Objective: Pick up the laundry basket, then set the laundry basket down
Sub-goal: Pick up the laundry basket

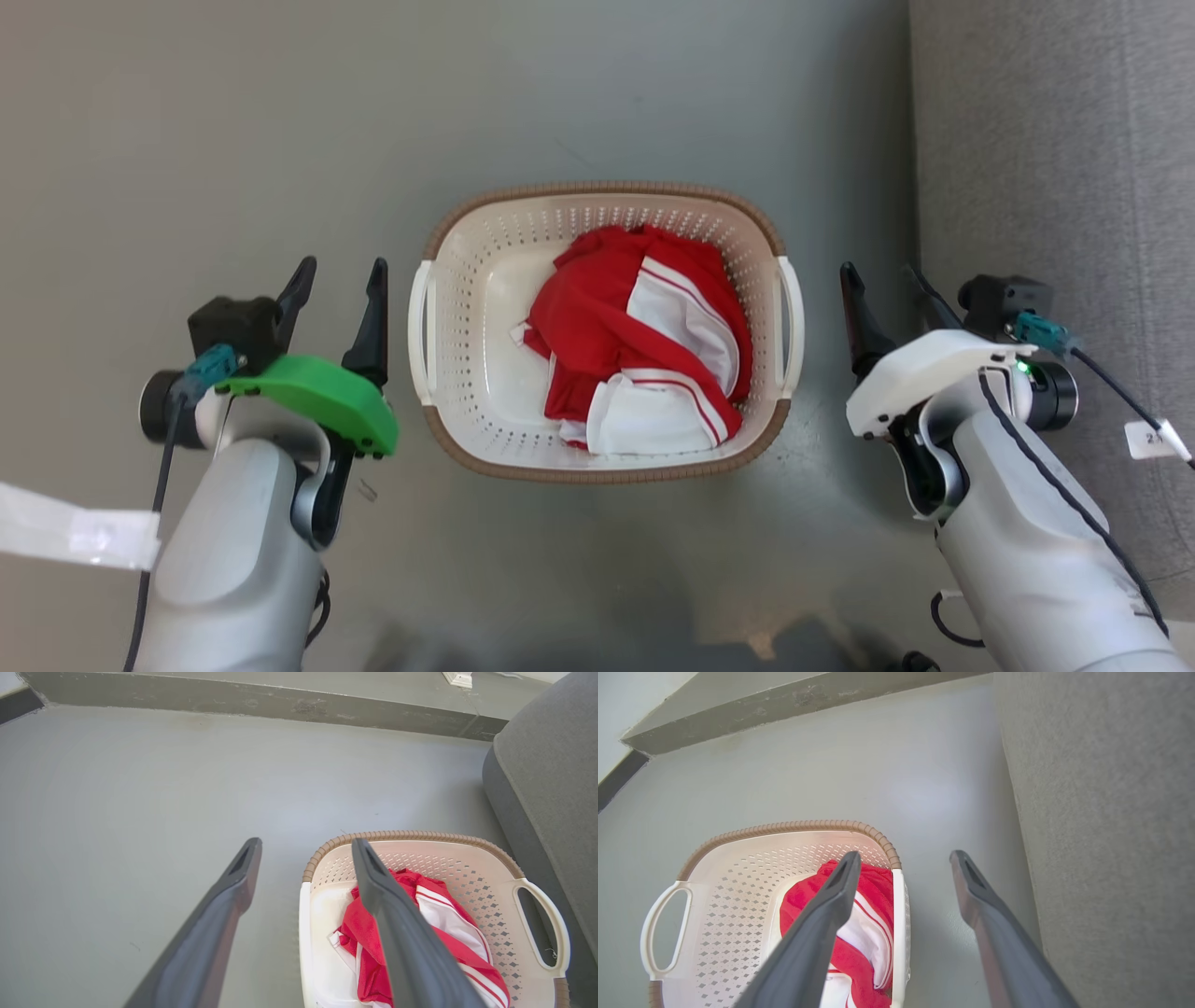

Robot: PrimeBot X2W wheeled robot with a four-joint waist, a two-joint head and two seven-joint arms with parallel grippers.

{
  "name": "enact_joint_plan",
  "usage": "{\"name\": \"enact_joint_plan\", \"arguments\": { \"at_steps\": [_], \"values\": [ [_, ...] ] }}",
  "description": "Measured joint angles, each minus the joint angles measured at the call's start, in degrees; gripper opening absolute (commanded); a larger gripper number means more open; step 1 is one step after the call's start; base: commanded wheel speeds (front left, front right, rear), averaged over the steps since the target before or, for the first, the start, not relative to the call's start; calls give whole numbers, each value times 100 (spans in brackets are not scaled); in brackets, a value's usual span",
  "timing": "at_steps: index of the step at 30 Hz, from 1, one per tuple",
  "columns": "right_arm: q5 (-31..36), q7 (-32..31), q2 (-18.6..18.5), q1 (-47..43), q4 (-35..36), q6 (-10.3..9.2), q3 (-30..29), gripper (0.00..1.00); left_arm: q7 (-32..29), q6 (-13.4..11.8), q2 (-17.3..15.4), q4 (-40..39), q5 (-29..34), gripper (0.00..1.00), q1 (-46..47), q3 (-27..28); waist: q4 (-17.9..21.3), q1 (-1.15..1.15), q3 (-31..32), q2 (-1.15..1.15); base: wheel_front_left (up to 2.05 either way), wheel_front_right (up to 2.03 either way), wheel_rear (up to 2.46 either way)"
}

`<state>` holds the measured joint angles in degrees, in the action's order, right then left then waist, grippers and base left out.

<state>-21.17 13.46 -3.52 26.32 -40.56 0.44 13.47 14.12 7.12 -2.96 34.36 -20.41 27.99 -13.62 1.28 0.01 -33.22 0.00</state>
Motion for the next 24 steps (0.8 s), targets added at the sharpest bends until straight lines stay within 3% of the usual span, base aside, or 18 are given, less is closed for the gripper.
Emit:
{"name": "enact_joint_plan", "arguments": {
  "at_steps": [11, 24],
  "values": [
    [-20, -226, 0, 703, -721, -1, 258, 100, -223, 0, 24, 662, -267, 100, 889, -514, -77, 0, -790, 0, 0, 0, 0],
    [-624, -396, -10, 1337, -1184, 99, 906, 100, -699, 19, 45, 1552, -684, 100, 1489, -1015, -89, 1, -1581, 0, 0, 0, 0]
  ]
}}
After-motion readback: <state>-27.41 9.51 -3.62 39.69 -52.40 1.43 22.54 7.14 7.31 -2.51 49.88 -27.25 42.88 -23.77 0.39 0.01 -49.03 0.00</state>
